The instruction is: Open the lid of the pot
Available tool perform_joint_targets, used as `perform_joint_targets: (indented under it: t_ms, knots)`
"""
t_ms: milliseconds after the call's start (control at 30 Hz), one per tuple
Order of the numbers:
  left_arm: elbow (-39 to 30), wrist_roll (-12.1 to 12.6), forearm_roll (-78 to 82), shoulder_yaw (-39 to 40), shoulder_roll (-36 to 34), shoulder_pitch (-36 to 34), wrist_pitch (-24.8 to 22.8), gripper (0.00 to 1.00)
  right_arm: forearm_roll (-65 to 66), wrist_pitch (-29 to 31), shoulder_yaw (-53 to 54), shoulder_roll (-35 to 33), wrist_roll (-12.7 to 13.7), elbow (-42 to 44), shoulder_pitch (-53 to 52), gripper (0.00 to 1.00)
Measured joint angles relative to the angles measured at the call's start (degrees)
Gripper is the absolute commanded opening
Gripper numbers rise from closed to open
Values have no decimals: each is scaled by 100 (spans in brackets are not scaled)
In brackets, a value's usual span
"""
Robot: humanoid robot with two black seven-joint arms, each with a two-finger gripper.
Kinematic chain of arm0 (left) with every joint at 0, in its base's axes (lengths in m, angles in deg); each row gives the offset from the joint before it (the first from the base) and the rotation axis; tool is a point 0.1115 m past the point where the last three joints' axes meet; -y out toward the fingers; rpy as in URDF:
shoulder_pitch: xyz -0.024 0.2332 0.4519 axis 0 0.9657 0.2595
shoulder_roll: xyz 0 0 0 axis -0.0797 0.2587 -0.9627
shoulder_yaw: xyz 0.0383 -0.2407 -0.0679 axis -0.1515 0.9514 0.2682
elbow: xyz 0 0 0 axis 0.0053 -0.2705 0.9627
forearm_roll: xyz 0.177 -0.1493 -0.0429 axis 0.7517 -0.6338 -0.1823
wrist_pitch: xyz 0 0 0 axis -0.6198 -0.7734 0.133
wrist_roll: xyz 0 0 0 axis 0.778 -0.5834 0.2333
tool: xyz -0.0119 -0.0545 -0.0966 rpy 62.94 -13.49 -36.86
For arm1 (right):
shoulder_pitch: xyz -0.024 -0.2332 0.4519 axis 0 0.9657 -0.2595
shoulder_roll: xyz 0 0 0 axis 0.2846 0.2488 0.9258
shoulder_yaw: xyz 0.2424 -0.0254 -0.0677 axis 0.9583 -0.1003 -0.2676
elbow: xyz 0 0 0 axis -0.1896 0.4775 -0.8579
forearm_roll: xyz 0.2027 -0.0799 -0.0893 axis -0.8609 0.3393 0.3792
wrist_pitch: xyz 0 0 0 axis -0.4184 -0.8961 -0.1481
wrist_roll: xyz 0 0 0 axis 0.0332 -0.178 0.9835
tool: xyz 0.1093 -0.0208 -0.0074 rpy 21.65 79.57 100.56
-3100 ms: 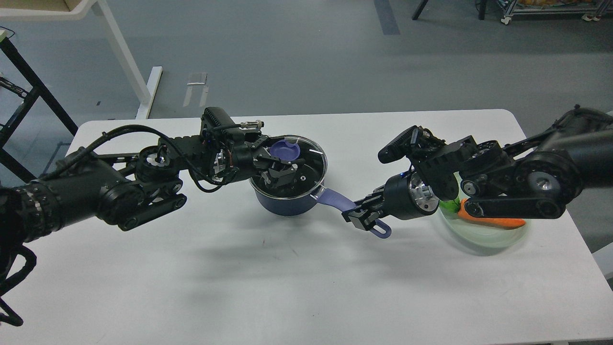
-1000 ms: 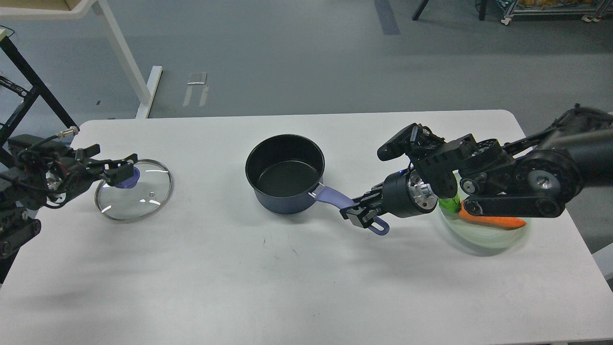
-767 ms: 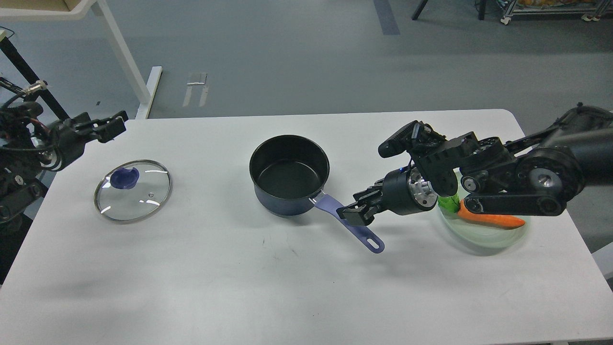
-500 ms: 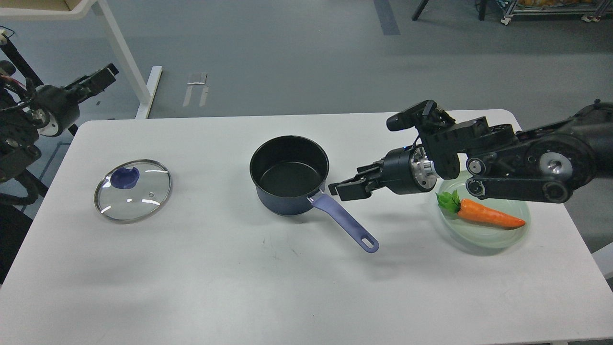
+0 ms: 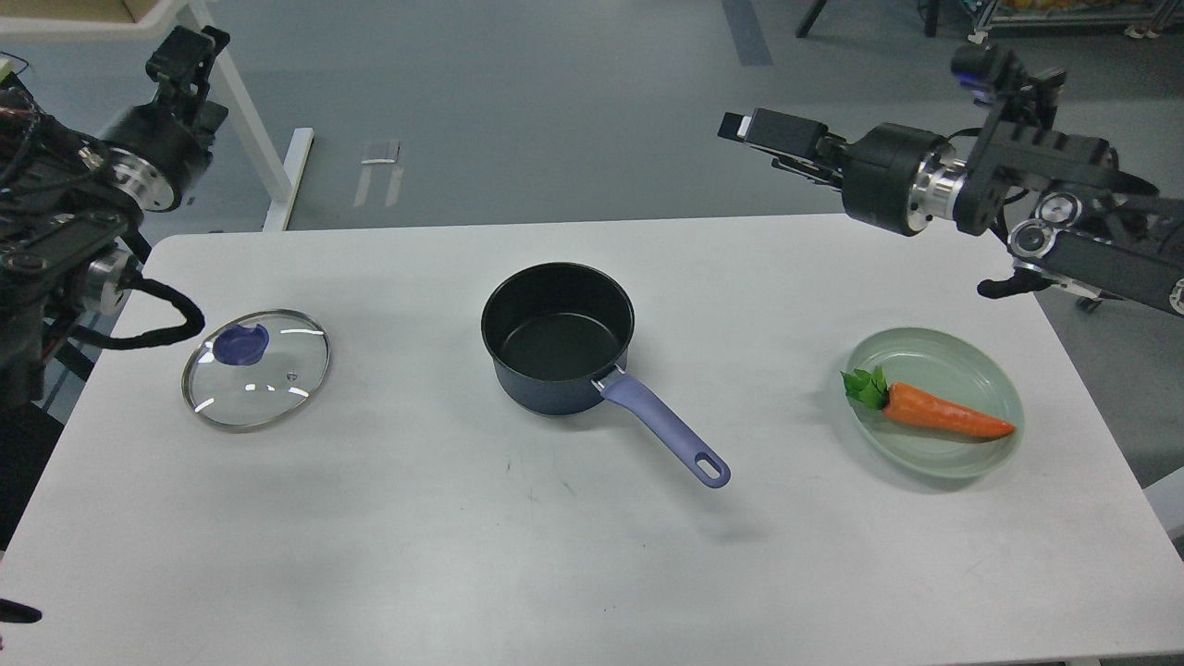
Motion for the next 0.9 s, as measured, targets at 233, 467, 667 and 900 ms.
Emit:
perform_joint_targets:
  t_ms: [233, 467, 667, 900]
  knots:
    - [102, 11, -746, 834, 637, 93, -101, 99, -721, -36, 1580, 222, 17, 833, 736, 100]
    - [287, 524, -1850, 1454, 969, 218, -255, 99, -1954, -100, 1721, 623, 12, 1811, 835, 100]
    - [287, 558, -2218, 1834, 1135, 328, -364, 99, -3414, -107, 2042, 1152, -31, 2427, 1283, 99]
    - [211, 553, -2432, 2143, 1272, 502, -492, 99, -4528, -90, 2978, 1806, -48, 2618, 1876, 99]
